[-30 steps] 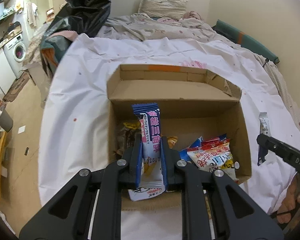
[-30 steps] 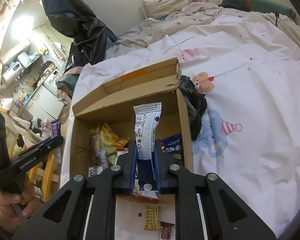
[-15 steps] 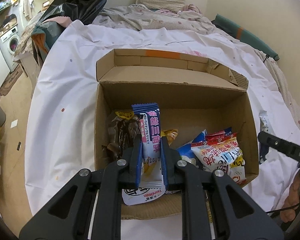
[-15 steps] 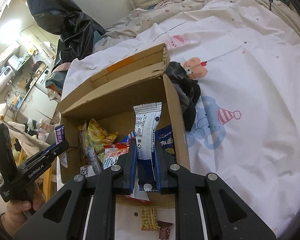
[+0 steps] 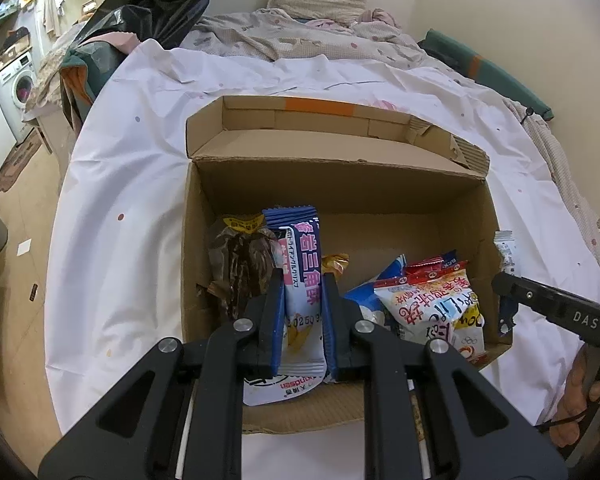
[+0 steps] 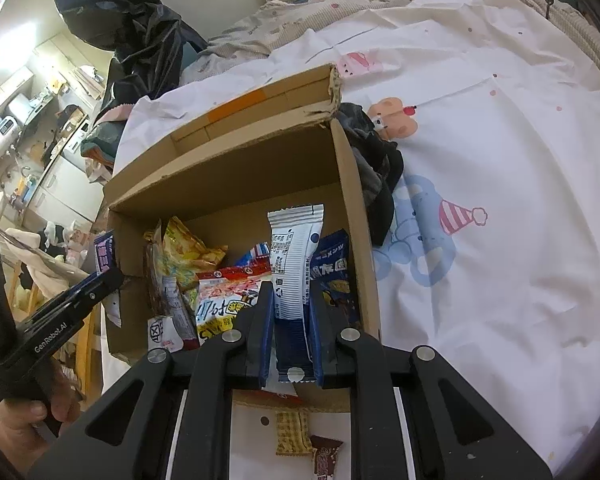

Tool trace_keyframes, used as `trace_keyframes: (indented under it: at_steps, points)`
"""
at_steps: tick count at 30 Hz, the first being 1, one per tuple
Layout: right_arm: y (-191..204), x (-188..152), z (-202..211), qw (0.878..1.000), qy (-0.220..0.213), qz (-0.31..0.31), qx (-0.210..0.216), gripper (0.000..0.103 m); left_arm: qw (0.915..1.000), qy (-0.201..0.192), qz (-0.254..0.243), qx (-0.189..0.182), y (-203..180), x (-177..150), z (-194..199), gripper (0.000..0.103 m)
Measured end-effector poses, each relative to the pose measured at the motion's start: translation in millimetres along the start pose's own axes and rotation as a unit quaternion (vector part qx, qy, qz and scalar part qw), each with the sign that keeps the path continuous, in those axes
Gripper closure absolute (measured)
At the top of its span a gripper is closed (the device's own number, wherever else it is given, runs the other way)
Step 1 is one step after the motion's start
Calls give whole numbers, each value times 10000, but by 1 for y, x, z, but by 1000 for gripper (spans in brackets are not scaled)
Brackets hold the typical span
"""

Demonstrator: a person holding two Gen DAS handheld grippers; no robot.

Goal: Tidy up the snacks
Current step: 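Open the left tool to drop its blue-white bar into the box, then open the right tool to drop its bar into the box while the left tool withdraws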

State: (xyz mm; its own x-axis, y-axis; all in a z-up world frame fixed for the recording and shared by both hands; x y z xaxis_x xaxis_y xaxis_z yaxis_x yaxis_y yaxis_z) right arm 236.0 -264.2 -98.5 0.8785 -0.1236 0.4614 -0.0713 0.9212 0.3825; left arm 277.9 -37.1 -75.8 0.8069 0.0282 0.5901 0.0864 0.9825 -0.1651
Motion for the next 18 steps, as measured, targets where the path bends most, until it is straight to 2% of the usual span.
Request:
trace_keyframes:
  at_steps: [13,14,18]
  points:
    - [0,2,0,10000,-37,-7,58,83,9999,1,-53,-94,-6,-2,2,87]
    - [0,2,0,10000,-39,-14,72,83,9999,-7,-62,-101,-7,-2,2,82]
    - [2,3,3,9999,-81,2,127,83,9999,-136,-63,-23,-6,0,7,54]
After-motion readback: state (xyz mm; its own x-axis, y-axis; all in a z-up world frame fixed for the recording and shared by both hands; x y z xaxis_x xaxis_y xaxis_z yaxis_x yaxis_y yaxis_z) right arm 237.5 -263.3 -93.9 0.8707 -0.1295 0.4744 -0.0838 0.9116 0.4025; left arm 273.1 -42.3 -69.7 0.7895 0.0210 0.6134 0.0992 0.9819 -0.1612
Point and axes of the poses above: each gripper's, at about its wrist camera, not at the fingertips, and z roughly against the way its jaws point, y to its left, x to its top, the point moved 5 cm from there along -z, roughly the way its jaws point, and after that the axes turned 3 degrees about -x, right-handed, at the moved point
